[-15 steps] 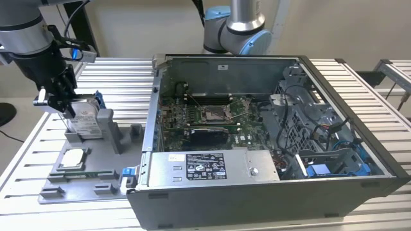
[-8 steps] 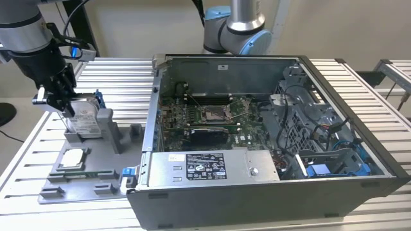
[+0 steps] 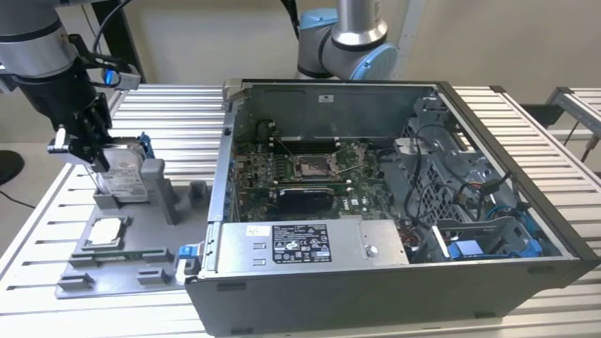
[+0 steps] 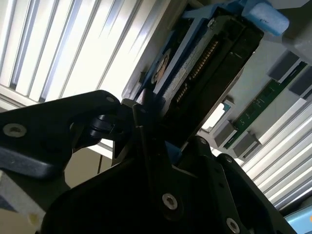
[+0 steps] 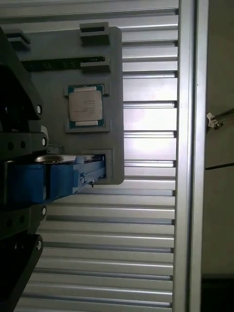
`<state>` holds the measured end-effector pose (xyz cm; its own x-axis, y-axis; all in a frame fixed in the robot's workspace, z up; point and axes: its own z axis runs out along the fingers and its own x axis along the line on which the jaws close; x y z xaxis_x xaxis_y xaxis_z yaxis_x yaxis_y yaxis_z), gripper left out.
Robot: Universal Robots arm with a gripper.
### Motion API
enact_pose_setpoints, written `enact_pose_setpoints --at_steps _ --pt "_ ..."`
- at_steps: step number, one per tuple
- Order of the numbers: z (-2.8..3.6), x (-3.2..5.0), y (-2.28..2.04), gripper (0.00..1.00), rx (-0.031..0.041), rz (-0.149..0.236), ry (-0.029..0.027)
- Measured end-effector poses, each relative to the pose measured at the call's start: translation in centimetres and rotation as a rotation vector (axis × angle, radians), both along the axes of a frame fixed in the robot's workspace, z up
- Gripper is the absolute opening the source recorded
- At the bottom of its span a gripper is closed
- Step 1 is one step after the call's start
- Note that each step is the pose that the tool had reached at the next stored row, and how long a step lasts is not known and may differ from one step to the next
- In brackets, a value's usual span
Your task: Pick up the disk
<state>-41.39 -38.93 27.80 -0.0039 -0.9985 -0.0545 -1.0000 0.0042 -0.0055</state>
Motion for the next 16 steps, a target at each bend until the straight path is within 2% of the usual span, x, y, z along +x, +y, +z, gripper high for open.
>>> enact_pose_setpoints --at_steps 7,16 --pt "-0.21 0.0 0.0 0.0 0.0001 0.0 0.0" --pt "-0.45 0.02 0.01 0.0 -0.0005 0.0 0.0047"
